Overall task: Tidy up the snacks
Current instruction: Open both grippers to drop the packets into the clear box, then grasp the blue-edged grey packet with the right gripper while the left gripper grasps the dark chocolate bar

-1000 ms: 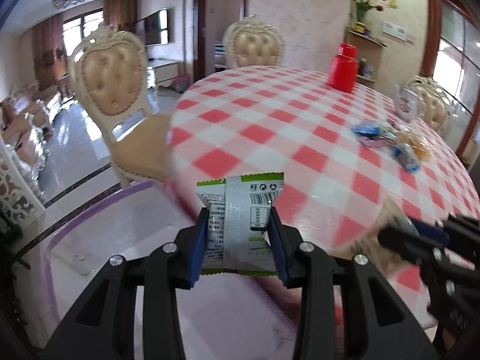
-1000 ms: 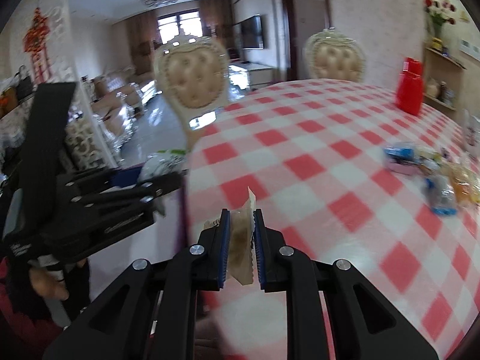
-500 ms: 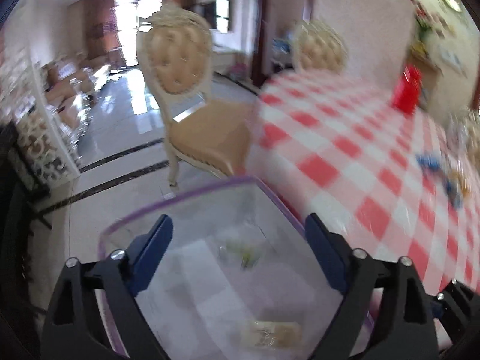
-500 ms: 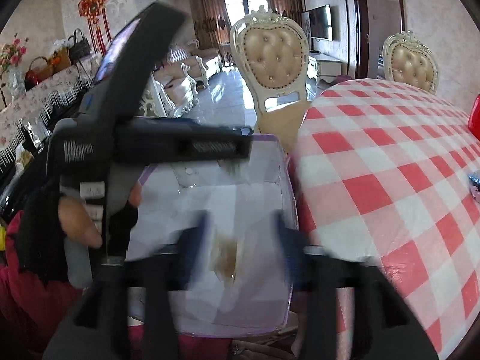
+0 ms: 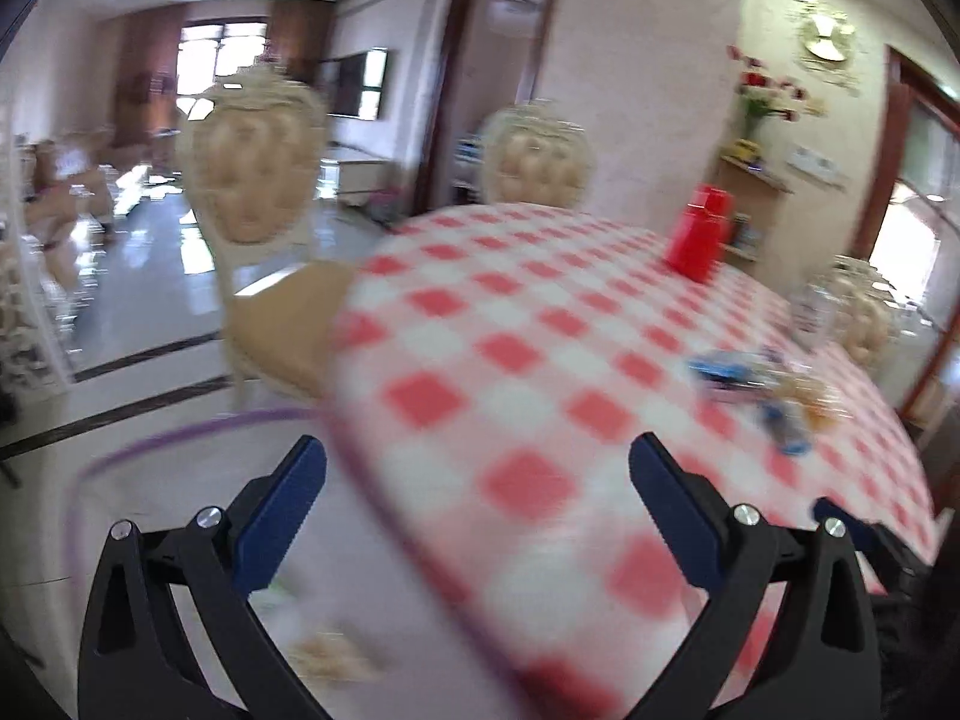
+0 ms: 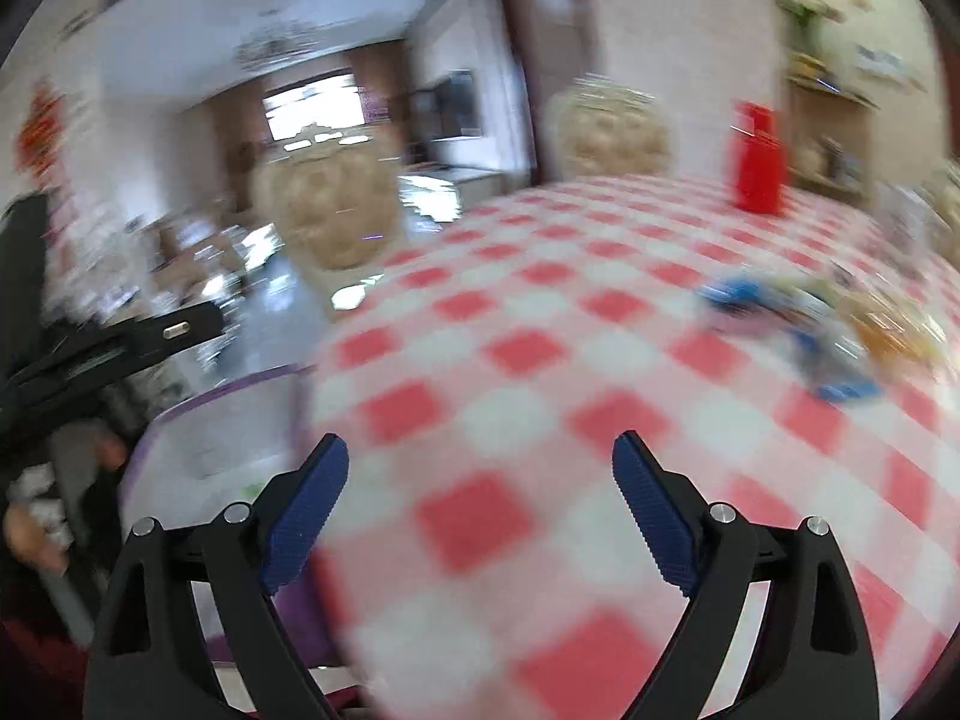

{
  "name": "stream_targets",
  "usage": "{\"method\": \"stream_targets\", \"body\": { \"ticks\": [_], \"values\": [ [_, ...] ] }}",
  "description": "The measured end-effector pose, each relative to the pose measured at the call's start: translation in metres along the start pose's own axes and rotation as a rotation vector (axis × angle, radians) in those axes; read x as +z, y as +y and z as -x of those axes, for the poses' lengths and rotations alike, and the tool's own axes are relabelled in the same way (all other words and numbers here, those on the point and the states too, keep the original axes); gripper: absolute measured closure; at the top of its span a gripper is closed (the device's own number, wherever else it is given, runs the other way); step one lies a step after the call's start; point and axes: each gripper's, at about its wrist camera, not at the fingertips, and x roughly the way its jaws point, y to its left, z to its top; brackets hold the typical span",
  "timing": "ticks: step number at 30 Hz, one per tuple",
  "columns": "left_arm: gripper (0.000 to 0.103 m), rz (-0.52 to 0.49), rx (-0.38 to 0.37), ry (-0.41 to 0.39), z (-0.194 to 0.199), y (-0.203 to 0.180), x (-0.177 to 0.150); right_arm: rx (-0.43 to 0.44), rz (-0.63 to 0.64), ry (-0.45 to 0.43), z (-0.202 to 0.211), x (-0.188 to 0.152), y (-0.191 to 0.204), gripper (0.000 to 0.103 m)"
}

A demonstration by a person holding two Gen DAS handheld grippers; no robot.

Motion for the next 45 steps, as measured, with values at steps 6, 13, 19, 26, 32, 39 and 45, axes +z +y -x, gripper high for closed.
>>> {"method": "stream_targets", "body": {
  "ticks": [6, 13, 19, 26, 32, 39, 45],
  "values": [
    [0.002, -0.100, -0.143, 0.105, -0.055, -0.123, -0.011, -0.179, -0.208, 0.005, 0.012, 0.000, -0.122, 0.016],
    [0.002, -0.192, -0.124, 0.221, -0.149, -0.205, -0.018, -0.234, -0.312, 0.032, 0.001, 0.004, -0.213, 0.016],
    [0.002, -0.084, -0.021, 0.208, -0.213, -0.211, 0.016, -0.167, -0.225, 0.033, -0.039, 0.038, -0.213, 0.016],
    [0.002, 0.025, 0.089, 0.177, -0.260, -0.184, 0.037, -0.168, -0.075, 0.086, -0.098, 0.081, -0.203, 0.016],
    [0.002, 0.109, 0.037, 0.278, -0.272, -0.165, 0.033, -0.267, 0.048, 0.237, -0.143, 0.086, -0.214, 0.016],
    [0.002, -0.161, -0.081, 0.298, -0.270, -0.224, 0.017, -0.249, 0.083, 0.287, -0.138, 0.072, -0.218, 0.040],
    [0.002, -0.291, -0.056, 0.322, -0.294, -0.264, 0.013, -0.180, 0.036, 0.278, -0.103, 0.064, -0.223, 0.048]
  ]
}}
